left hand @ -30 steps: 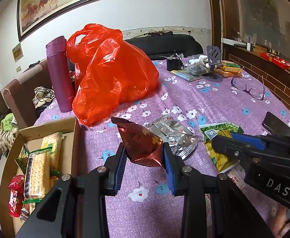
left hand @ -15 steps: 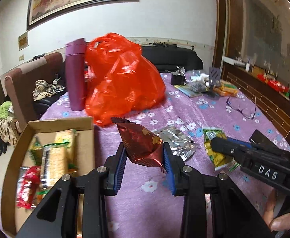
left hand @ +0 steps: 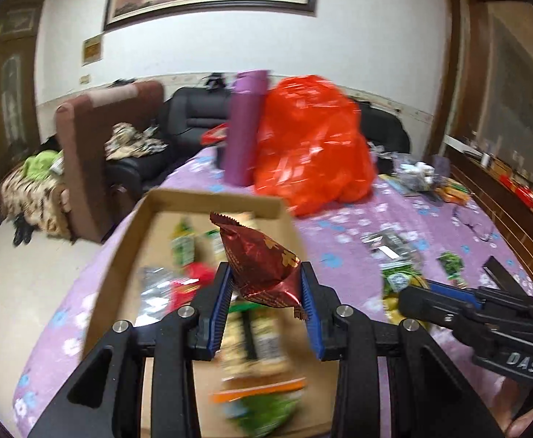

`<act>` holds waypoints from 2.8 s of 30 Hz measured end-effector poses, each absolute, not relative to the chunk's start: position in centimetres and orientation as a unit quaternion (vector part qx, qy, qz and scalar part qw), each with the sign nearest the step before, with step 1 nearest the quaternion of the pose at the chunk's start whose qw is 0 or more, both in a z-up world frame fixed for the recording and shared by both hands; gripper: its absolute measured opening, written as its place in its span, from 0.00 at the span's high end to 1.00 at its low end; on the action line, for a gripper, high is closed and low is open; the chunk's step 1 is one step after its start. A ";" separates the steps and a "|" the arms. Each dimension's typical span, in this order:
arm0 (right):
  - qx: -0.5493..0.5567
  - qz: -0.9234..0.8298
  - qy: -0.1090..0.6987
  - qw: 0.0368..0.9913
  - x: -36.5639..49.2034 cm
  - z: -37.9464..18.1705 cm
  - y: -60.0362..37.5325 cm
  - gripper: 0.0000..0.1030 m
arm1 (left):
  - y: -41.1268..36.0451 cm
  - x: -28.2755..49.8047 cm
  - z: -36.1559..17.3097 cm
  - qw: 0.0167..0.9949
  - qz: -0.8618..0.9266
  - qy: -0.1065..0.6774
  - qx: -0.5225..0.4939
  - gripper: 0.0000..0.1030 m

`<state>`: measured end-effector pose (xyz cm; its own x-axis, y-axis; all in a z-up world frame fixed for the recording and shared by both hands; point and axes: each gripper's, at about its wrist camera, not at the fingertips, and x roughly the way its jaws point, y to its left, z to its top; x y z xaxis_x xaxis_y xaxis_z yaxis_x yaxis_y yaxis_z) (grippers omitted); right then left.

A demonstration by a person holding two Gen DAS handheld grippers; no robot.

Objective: Organize snacks
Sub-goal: 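Open the left tool over the tray while the right tool drops the yellow-green pack, then grasp the red-and-white sauce packet with the left tool while the right tool grasps the clear bread pack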

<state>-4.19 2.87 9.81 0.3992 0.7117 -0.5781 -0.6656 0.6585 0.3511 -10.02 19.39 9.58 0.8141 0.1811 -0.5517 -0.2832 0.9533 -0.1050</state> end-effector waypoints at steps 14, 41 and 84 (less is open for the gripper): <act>-0.022 0.448 0.392 0.803 -6.5 6.6 10.3 0.74 | 24.9 -11.9 5.9 0.927 0.140 0.316 -0.144 0.66; 0.047 0.426 0.369 0.825 -3.3 8.5 5.1 0.67 | 24.8 -11.6 6.0 0.930 0.139 0.312 -0.139 0.37; 0.196 0.289 0.428 0.833 8.9 4.3 -18.8 0.52 | -2.3 3.6 3.6 0.870 -0.169 0.450 0.108 0.33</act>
<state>8.86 -18.79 4.32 0.4662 0.6497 -0.6005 -0.3130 0.7560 0.5749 3.57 -2.32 3.61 0.5370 -0.1965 -0.8204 0.3919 0.9193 0.0364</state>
